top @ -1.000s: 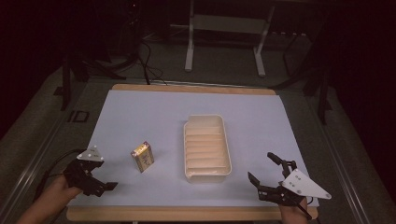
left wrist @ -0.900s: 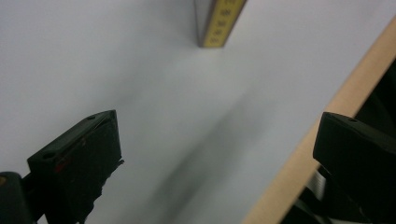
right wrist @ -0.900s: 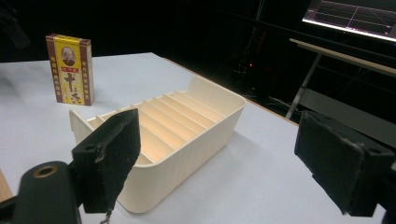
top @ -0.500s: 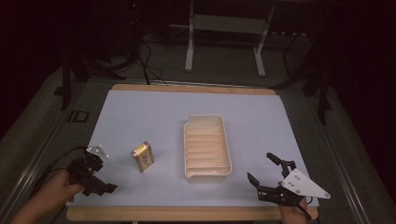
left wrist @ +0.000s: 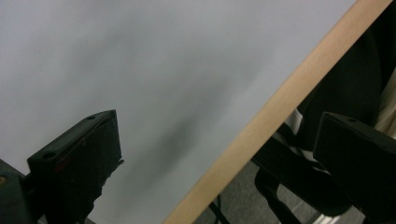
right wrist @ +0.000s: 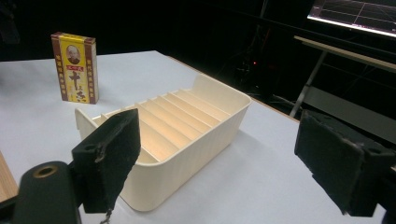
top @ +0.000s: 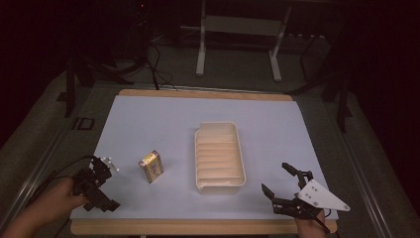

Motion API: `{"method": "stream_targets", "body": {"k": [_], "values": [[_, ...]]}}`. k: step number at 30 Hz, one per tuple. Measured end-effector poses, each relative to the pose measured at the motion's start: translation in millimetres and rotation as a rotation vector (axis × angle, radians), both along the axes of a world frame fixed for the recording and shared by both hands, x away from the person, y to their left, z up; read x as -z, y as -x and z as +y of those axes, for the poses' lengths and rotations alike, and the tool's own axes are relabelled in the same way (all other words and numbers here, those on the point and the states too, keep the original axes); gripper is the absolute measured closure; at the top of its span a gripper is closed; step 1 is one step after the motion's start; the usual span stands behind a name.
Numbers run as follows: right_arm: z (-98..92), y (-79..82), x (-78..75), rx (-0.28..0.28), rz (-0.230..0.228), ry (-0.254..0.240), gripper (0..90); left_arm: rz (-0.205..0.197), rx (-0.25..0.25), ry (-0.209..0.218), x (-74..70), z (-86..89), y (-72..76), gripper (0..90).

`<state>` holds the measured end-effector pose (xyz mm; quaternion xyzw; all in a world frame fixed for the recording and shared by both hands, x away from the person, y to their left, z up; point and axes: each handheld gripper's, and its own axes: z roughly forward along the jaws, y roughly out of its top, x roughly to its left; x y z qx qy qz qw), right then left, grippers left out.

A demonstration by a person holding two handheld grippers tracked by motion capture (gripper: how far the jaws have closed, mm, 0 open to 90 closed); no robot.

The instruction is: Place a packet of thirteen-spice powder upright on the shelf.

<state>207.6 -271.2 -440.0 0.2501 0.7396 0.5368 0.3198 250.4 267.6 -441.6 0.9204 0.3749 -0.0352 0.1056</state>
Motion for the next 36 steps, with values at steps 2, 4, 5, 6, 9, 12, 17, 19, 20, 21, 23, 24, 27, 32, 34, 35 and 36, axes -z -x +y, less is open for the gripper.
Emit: {"method": "stream_targets", "body": {"k": [2, 4, 5, 6, 9, 12, 17, 19, 20, 21, 23, 24, 27, 32, 34, 35, 36], "values": [[0.2, -0.2, 0.1, -0.001, 0.002, 0.000, 14.5, 0.018, 0.005, -0.012, 0.9, -0.9, 0.0, 1.2], [0.2, -0.3, 0.1, -0.002, 0.003, -0.001, 14.5, 0.035, 0.013, -0.031, 1.8, -2.4, -0.1, 1.2], [0.2, -0.3, 0.1, -0.002, 0.003, -0.001, 14.5, 0.035, 0.013, -0.031, 1.8, -2.4, -0.1, 1.2], [0.5, -0.2, 0.2, -0.002, 0.006, 0.000, 14.5, 0.066, 0.020, -0.058, 2.3, -4.5, -0.2, 1.2], [1.1, -0.5, 0.4, -0.003, 0.008, 0.003, 14.5, 0.093, 0.035, -0.098, 0.4, -7.6, -0.5, 1.2], [1.8, -0.6, 0.6, -0.006, 0.010, 0.004, 14.5, 0.107, 0.035, -0.119, -6.6, -10.0, -2.5, 1.2], [2.1, -0.4, 0.5, -0.010, 0.011, 0.001, 14.5, 0.107, 0.026, -0.147, -16.3, -13.6, -4.6, 1.2], [1.8, -0.5, 0.4, -0.012, 0.010, -0.002, 14.4, 0.115, 0.031, -0.131, -22.1, -15.5, -6.9, 1.2], [1.9, -0.5, 0.4, -0.012, 0.012, -0.005, 14.5, 0.114, 0.039, -0.122, -24.0, -16.2, -7.7, 1.2], [2.0, -0.4, 0.5, -0.012, 0.013, -0.007, 14.4, 0.113, 0.042, -0.120, -25.8, -17.2, -8.4, 1.2], [2.1, -0.3, 0.6, -0.010, 0.012, -0.004, 14.4, 0.109, 0.051, -0.119, -28.5, -19.1, -9.2, 1.2], [2.1, -0.4, 0.5, -0.012, 0.015, -0.005, 14.4, 0.108, 0.064, -0.120, -29.7, -19.8, -9.9, 1.2], [2.1, -0.2, 0.6, -0.012, 0.017, -0.010, 14.4, 0.113, 0.068, -0.118, -31.8, -21.8, -11.0, 1.2], [2.7, -0.1, 1.0, -0.011, 0.019, -0.002, 14.4, 0.105, 0.034, -0.132, -35.0, -25.2, -13.7, 1.2], [2.9, -0.1, 1.0, -0.011, 0.018, 0.002, 14.4, 0.112, 0.016, -0.118, -36.2, -26.4, -15.4, 1.2], [3.0, -0.1, 1.1, -0.008, 0.021, 0.005, 14.4, 0.120, 0.018, -0.111, -36.5, -27.4, -15.8, 1.3], [3.0, -0.3, 1.2, -0.007, 0.020, 0.008, 14.4, 0.127, 0.022, -0.112, -36.6, -28.9, -15.8, 1.3]]}}
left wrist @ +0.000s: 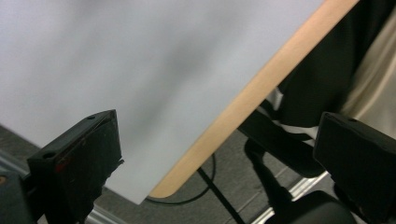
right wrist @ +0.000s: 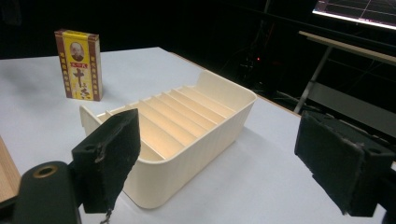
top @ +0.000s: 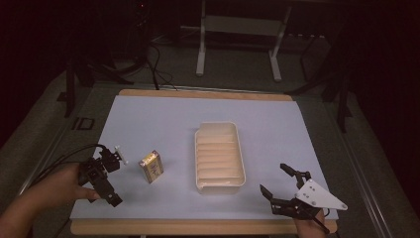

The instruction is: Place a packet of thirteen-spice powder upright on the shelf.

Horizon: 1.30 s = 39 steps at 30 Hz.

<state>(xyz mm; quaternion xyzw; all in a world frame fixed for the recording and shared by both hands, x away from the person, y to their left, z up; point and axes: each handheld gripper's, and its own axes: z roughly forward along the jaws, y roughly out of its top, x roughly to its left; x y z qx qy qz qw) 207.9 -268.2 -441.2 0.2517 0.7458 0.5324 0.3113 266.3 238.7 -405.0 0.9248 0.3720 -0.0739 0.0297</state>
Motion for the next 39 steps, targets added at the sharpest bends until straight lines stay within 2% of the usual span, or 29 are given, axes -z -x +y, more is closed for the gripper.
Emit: {"method": "stream_targets", "body": {"k": [6, 10, 15, 18, 21, 26, 32, 33, 36, 37, 39], "values": [[-0.2, -0.3, 0.1, -0.001, 0.003, -0.004, 14.4, 0.002, 0.003, -0.008, -1.2, -9.6, -4.2, 1.3], [0.1, -0.2, 0.6, -0.001, 0.006, -0.002, 14.4, 0.010, 0.043, 0.009, -2.5, -16.5, -8.7, 1.3], [0.6, -0.4, 1.0, 0.000, 0.009, -0.003, 14.4, -0.002, 0.032, 0.021, -4.0, -22.3, -20.6, 2.2], [0.7, 0.0, 1.1, -0.002, 0.008, -0.002, 14.4, -0.010, 0.022, 0.000, -2.9, -26.6, -27.1, 2.3], [0.5, -0.5, 1.4, -0.003, 0.009, -0.002, 14.4, -0.019, 0.010, 0.007, -3.3, -30.0, -35.1, 2.2], [1.0, -0.4, 1.8, -0.005, 0.012, 0.003, 14.4, -0.008, 0.009, 0.029, -2.7, -38.4, -45.2, 2.3], [0.1, -0.7, 1.9, -0.009, 0.013, 0.000, 14.4, -0.032, -0.006, 0.002, -1.6, -49.8, -57.1, 2.7], [0.0, -0.7, 2.0, -0.010, 0.013, 0.001, 14.4, -0.035, -0.011, 0.003, -1.3, -51.0, -59.2, 6.5], [0.0, -0.5, 1.9, -0.012, 0.014, -0.001, 14.4, -0.035, -0.017, 0.006, -1.3, -51.5, -61.7, 8.4], [-0.3, -0.4, 1.9, -0.012, 0.014, 0.000, 14.4, -0.065, -0.037, 0.016, -2.3, -52.5, -69.8, 14.5], [-0.8, -0.4, 1.9, -0.012, 0.016, -0.002, 14.4, -0.067, -0.026, 0.038, -2.6, -54.2, -72.9, 19.2]]}}
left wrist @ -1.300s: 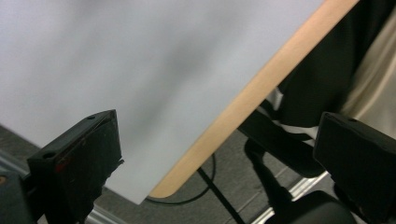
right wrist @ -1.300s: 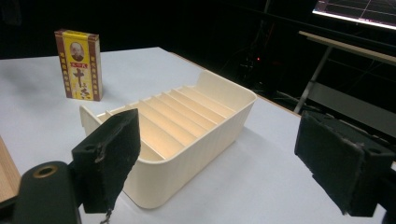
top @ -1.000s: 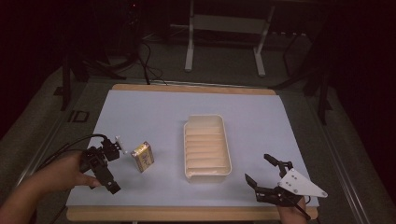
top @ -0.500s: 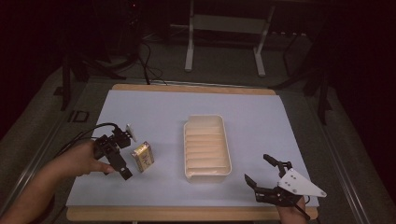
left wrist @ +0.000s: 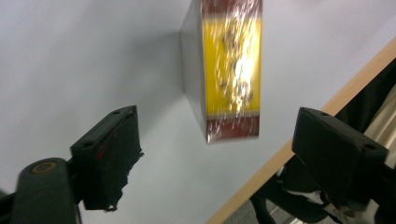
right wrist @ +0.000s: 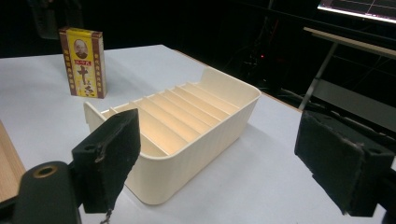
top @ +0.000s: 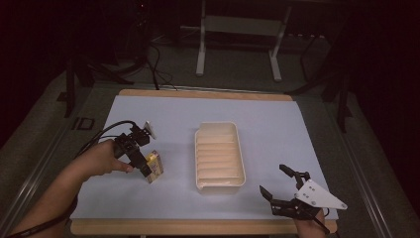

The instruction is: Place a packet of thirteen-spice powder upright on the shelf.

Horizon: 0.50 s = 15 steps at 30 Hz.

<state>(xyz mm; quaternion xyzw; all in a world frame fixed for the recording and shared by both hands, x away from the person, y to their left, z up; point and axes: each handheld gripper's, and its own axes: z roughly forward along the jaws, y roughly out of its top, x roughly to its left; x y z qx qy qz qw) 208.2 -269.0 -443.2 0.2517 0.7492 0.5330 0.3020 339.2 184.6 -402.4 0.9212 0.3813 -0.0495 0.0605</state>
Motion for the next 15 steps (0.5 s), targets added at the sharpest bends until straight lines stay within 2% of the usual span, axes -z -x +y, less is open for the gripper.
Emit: {"method": "stream_targets", "body": {"k": [2, 4, 6, 10, 11, 12, 15], "values": [[-0.3, 0.0, 0.3, 0.000, 0.003, -0.001, 14.4, -0.002, 0.011, 0.005, 0.7, -1.9, -3.3, 22.0], [-0.3, -0.1, 0.6, 0.001, 0.004, -0.002, 14.4, -0.004, -0.001, 0.020, 0.3, -4.2, -8.1, 30.2], [0.0, -0.5, 0.9, -0.001, 0.007, -0.001, 14.4, -0.005, 0.002, 0.021, 1.1, -7.1, -11.2, 32.4], [0.0, 0.3, 0.7, -0.004, 0.007, 0.003, 14.5, 0.011, 0.015, -0.002, 8.0, -13.0, -15.8, 37.7], [-0.2, 0.3, 0.6, -0.003, 0.006, 0.002, 14.4, 0.017, 0.019, 0.004, 9.9, -14.1, -16.3, 39.3], [-0.5, 0.3, 0.6, -0.003, 0.007, -0.001, 14.5, 0.022, 0.027, 0.000, 11.3, -15.0, -16.7, 43.3], [-1.1, -0.1, 0.9, -0.003, 0.010, -0.002, 14.5, 0.022, 0.029, -0.027, 14.7, -17.2, -18.0, 47.0]]}}
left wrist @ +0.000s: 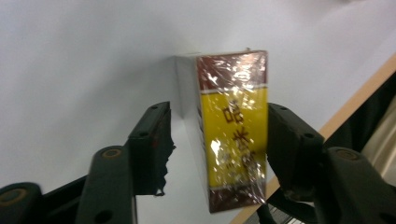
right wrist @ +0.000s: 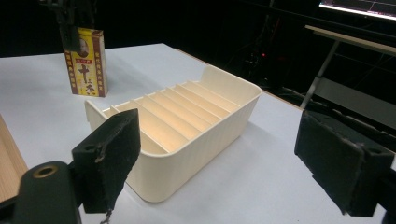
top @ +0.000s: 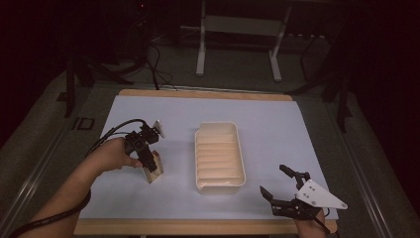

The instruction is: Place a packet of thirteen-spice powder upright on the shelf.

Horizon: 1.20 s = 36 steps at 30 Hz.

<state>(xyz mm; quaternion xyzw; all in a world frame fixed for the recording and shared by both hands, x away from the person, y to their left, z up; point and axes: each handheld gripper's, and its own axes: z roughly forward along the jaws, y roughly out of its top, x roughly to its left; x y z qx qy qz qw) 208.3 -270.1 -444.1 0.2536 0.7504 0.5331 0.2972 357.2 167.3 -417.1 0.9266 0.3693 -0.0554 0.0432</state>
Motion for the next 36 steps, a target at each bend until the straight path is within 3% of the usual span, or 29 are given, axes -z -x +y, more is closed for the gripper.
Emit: {"method": "stream_targets", "body": {"k": [7, 10, 16, 21, 26, 33, 36], "values": [[0.3, -0.5, 0.5, -0.004, 0.003, 0.005, 14.5, 0.011, 0.014, -0.011, 3.2, -3.0, -0.2, 57.3], [0.5, -0.4, 0.6, -0.004, 0.003, 0.009, 14.5, 0.011, 0.043, -0.038, 5.8, -4.9, 0.9, 59.5], [0.4, -0.5, 0.6, -0.005, 0.005, 0.012, 14.7, -0.023, 0.112, -0.081, 5.6, -8.1, 4.4, 65.6], [0.4, -1.0, 0.7, -0.005, 0.008, 0.015, 14.8, -0.042, 0.151, -0.093, 4.9, -8.9, 6.5, 67.8], [0.6, -0.9, 0.6, -0.001, 0.002, 0.023, 15.2, -0.056, 0.172, -0.059, 0.4, -4.2, 7.7, 68.0], [-0.3, -1.6, 1.3, 0.003, -0.011, 0.030, 15.5, -0.069, 0.266, 0.063, -9.8, 7.0, 14.2, 67.9], [0.0, -1.5, 1.1, 0.000, -0.010, 0.028, 15.6, -0.097, 0.279, 0.066, -13.6, 10.3, 16.9, 67.9]]}}
